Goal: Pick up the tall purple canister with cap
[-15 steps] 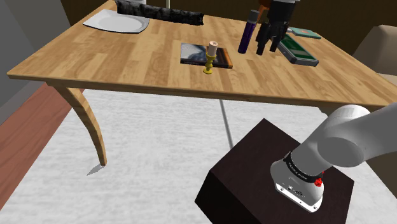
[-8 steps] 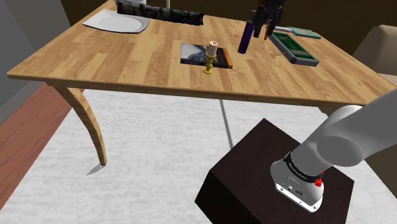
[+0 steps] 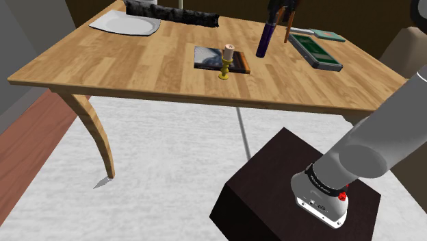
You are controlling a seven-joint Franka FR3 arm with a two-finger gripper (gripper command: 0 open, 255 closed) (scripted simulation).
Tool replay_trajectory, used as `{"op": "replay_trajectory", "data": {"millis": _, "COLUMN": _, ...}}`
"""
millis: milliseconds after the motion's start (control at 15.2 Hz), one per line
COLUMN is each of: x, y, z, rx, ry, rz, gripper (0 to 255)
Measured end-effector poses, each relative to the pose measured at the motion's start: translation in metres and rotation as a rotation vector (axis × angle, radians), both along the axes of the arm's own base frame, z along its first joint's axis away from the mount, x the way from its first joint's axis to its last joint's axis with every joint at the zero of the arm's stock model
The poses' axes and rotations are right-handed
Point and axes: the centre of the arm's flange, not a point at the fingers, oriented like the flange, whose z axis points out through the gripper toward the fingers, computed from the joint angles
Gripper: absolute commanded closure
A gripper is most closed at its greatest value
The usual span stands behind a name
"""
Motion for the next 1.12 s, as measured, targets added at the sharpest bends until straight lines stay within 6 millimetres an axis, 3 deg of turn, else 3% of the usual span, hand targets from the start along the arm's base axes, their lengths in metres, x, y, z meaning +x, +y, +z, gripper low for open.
{"op": "replay_trajectory", "data": {"millis": 396, "x": 0.047, "y": -0.045, "z": 0.027, "rx": -0.014, "ry": -0.019, "rz": -0.014, "gripper": 0}}
{"op": "replay_trajectory", "data": {"millis": 924, "x": 0.050, "y": -0.049, "z": -0.009, "rx": -0.015, "ry": -0.020, "rz": -0.014, "gripper": 0}}
{"op": "replay_trajectory", "data": {"millis": 990, "x": 0.050, "y": -0.049, "z": -0.010, "rx": -0.015, "ry": -0.021, "rz": -0.014, "gripper": 255}}
{"op": "replay_trajectory", "data": {"millis": 1122, "x": 0.050, "y": -0.049, "z": -0.012, "rx": -0.015, "ry": -0.021, "rz": -0.014, "gripper": 255}}
